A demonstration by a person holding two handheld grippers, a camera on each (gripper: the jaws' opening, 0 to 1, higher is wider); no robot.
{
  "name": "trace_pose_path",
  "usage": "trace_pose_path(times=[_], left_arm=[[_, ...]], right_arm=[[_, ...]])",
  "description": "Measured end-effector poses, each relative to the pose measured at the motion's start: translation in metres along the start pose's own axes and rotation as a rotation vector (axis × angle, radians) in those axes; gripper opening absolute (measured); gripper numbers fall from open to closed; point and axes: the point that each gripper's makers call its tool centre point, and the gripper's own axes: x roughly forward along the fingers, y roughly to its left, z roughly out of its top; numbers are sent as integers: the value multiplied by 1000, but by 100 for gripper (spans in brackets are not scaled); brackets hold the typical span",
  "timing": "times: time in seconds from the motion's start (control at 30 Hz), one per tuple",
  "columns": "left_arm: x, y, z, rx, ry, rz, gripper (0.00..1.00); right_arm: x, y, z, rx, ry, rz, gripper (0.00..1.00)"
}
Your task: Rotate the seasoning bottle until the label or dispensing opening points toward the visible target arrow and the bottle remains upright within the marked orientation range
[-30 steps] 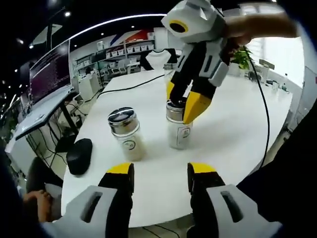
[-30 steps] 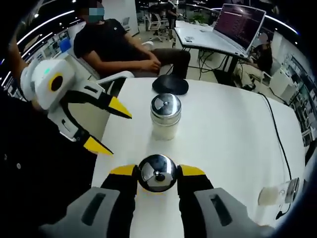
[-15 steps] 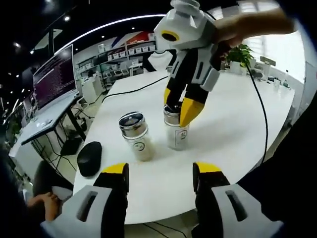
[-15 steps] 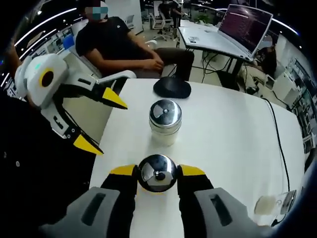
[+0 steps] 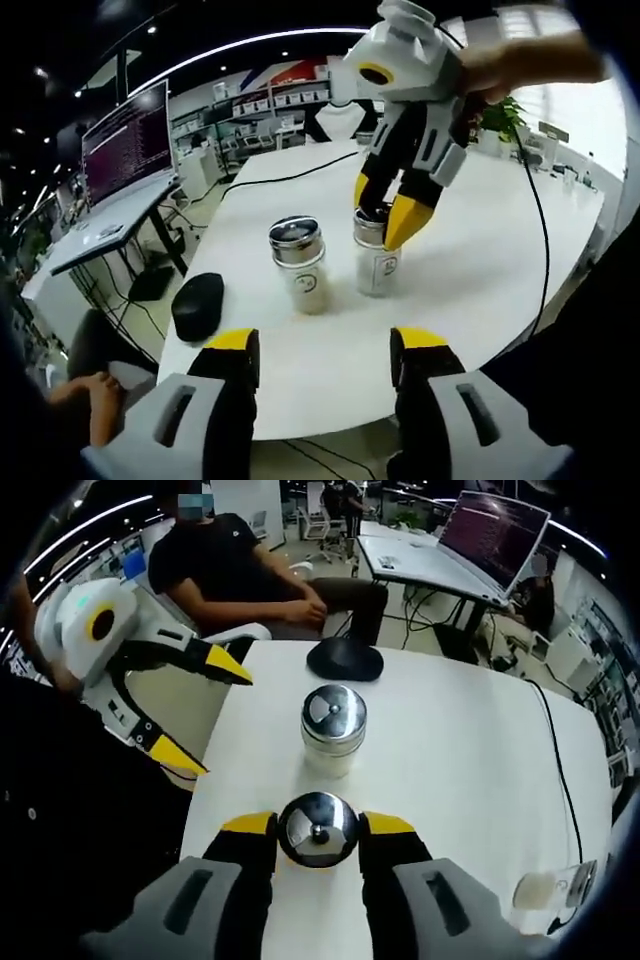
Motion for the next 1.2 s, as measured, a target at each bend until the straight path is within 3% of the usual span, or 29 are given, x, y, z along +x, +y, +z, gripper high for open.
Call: trace_pose_path(times=[0.23,0.33,0.53,0.83,1.07,1.2], left_arm=[[-1,3,7,-6,-14,-13,60],[-1,0,16,-48,-57,-35,63],[1,-10,20,-19,-55,-84,67],[-4,-13,24,29,-50,-129,69],[-8,-13,38,56,-86,-165,72],[-8,-15,43,72,-62,-180,73]], right_arm=[[-9,-2,-3,50,-20,-36,35],[-16,-3,-3,109,-44,-51,39],[-32,-2,-12,161,-64,-98,42],[-54,9,-37,298,-89,-173,44],[-73,26,-63,382,-108,-244,44],[-85,33,-78,427,-121,-279,44]])
